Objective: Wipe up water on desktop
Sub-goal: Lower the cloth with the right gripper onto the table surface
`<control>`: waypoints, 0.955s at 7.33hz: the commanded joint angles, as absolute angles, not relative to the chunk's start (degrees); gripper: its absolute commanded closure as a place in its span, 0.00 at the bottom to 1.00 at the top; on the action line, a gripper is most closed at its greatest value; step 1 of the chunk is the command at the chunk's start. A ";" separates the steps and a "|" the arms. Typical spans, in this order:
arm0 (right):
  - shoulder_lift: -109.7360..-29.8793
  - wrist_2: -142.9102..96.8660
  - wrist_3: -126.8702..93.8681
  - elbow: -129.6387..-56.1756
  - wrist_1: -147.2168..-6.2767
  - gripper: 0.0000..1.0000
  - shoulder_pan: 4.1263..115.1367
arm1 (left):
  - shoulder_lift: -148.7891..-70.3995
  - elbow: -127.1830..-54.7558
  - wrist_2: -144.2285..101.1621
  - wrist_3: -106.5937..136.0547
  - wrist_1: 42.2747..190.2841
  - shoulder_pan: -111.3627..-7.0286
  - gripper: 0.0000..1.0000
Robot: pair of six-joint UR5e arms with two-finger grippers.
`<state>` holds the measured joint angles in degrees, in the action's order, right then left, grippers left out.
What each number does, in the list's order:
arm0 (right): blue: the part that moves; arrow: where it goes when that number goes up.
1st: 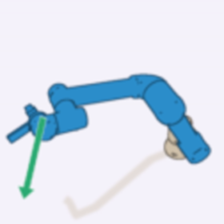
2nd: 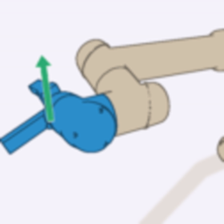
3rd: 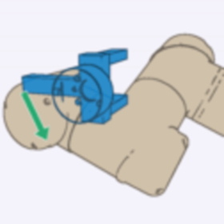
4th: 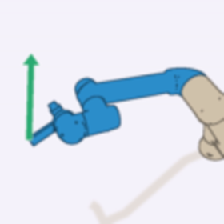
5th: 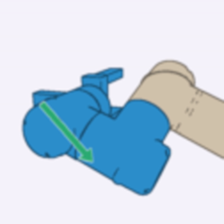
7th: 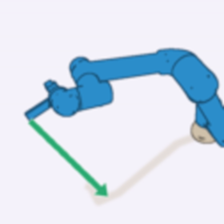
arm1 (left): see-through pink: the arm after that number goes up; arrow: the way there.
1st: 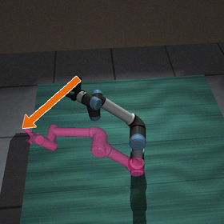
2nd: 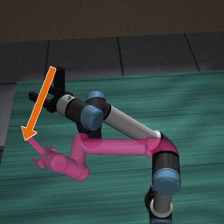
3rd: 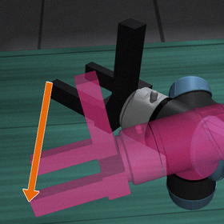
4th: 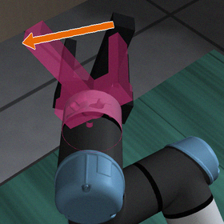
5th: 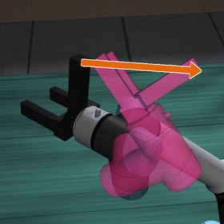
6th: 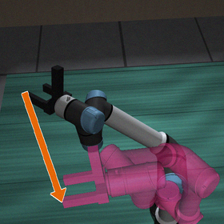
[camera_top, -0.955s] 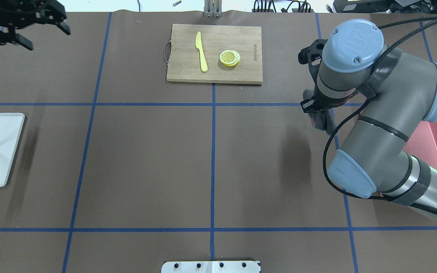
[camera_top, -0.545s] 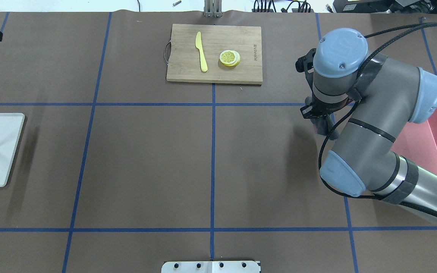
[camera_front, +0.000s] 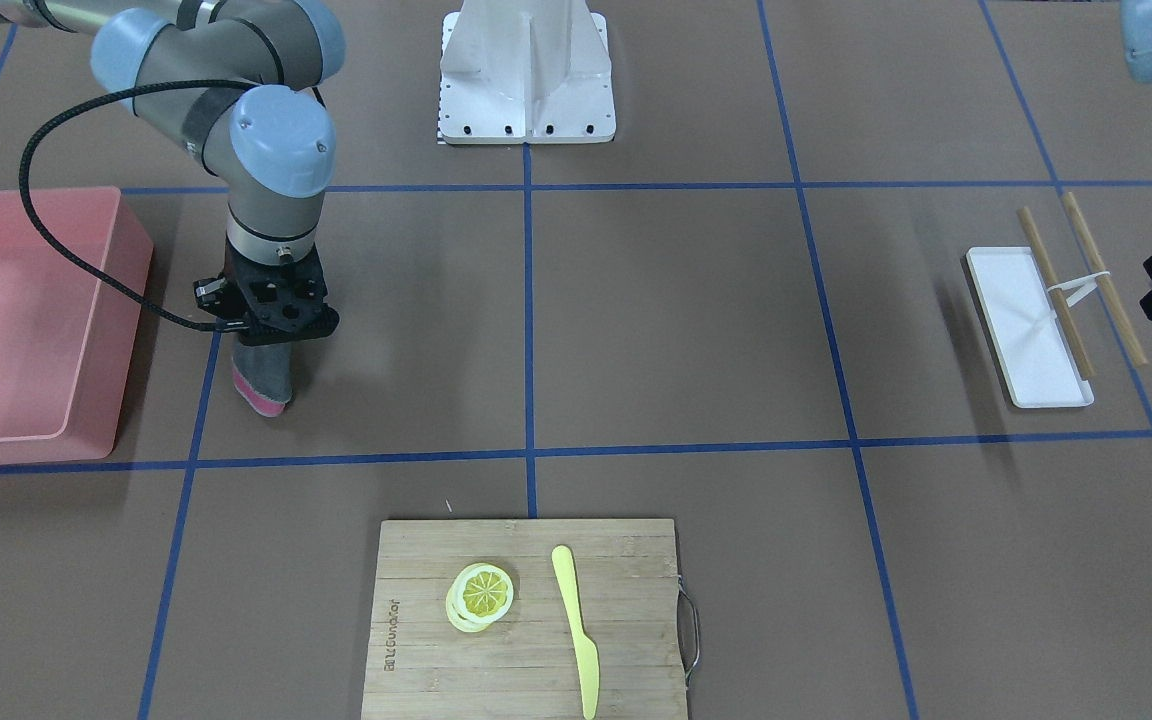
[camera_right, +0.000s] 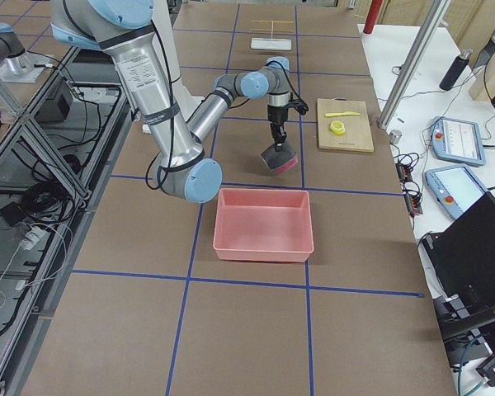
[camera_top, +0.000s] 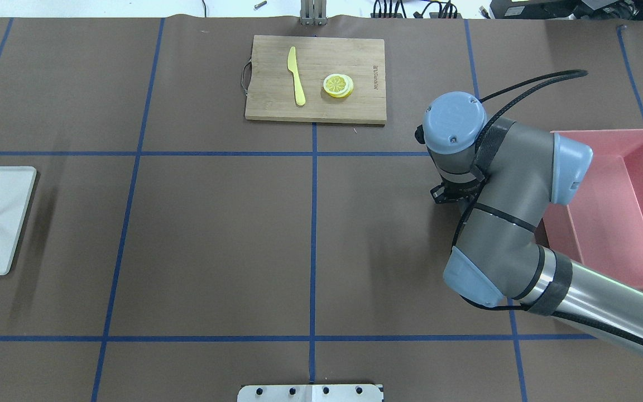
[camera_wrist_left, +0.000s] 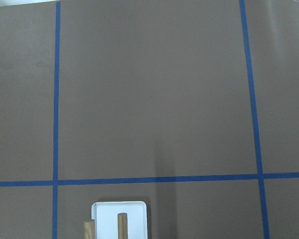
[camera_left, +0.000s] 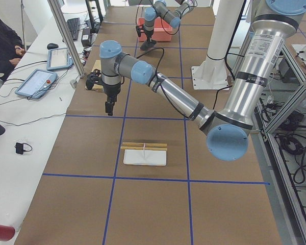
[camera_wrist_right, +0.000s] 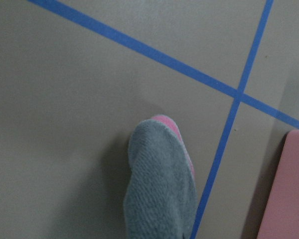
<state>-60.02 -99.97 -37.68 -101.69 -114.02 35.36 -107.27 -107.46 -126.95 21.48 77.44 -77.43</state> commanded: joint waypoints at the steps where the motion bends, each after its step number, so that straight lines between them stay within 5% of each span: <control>1: -59.94 -102.54 -38.41 -96.97 -108.33 1.00 32.79 | -107.40 -106.79 -126.91 21.45 77.43 -77.87 0.02; 7: -56.78 -115.47 -45.25 -95.27 -99.25 1.00 30.59 | -109.86 -103.01 -126.91 21.45 77.70 -78.66 0.02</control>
